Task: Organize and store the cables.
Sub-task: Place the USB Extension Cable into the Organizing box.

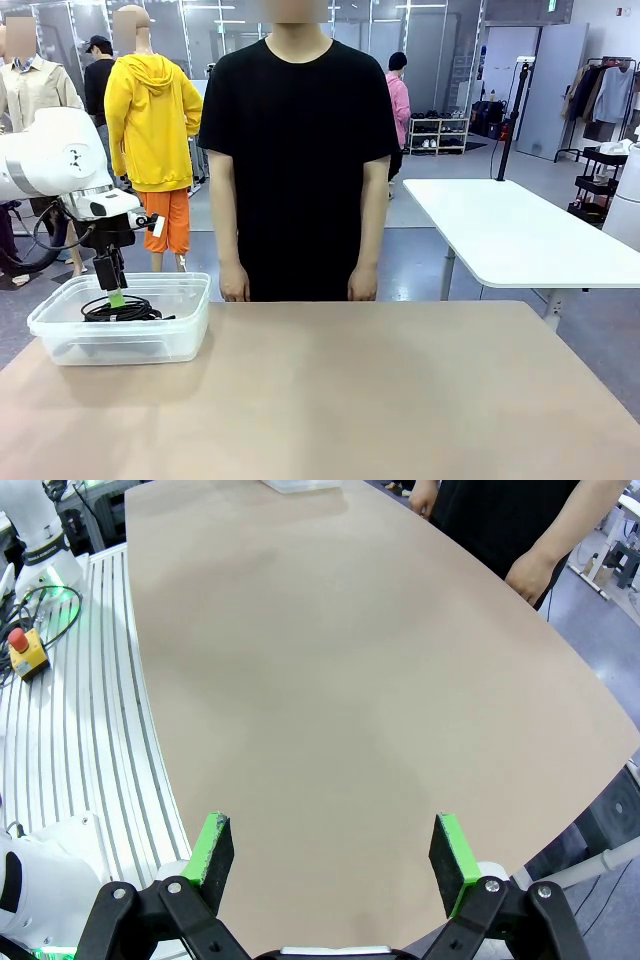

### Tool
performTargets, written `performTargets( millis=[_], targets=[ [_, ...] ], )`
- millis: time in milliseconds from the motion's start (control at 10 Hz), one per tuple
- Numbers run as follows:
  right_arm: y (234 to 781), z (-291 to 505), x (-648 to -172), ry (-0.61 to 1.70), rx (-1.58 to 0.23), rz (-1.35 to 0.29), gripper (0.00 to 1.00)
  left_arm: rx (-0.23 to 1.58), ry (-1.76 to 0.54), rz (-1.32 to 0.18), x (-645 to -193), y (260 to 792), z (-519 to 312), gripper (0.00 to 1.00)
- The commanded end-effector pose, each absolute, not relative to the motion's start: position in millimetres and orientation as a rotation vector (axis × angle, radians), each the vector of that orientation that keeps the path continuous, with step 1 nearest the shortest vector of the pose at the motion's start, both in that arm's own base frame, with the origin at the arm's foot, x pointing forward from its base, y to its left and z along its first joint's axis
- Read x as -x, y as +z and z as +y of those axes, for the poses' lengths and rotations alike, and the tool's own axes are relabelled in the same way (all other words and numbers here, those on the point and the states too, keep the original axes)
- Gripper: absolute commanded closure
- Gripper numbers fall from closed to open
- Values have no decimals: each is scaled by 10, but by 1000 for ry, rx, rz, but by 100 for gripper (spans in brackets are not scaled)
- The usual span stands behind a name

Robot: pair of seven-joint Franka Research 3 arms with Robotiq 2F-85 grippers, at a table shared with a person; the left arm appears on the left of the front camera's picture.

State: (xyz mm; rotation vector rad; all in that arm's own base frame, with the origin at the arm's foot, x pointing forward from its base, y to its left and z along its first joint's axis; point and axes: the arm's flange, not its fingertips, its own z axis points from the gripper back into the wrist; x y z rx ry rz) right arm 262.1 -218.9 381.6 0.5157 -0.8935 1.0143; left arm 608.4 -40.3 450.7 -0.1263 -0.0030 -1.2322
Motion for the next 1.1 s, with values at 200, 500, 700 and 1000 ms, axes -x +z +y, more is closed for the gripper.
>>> performTargets(
  millis=[200, 500, 700, 1000],
  targets=[
    [3827, -2206, -2633, 1019, -518, -913, 0, 138, -1257, -1, -6161, 4507, -397, 0],
    [3827, -2206, -2633, 1019, -518, -913, 0, 138, -1257, -1, -6161, 4507, -397, 0],
    [3827, -2206, -2633, 1019, -518, -913, 0, 138, -1257, -1, -6161, 4507, -397, 0],
    [3827, -2206, -2633, 1019, -518, -913, 0, 138, -1257, -1, -6161, 4507, -397, 0]
  ],
)
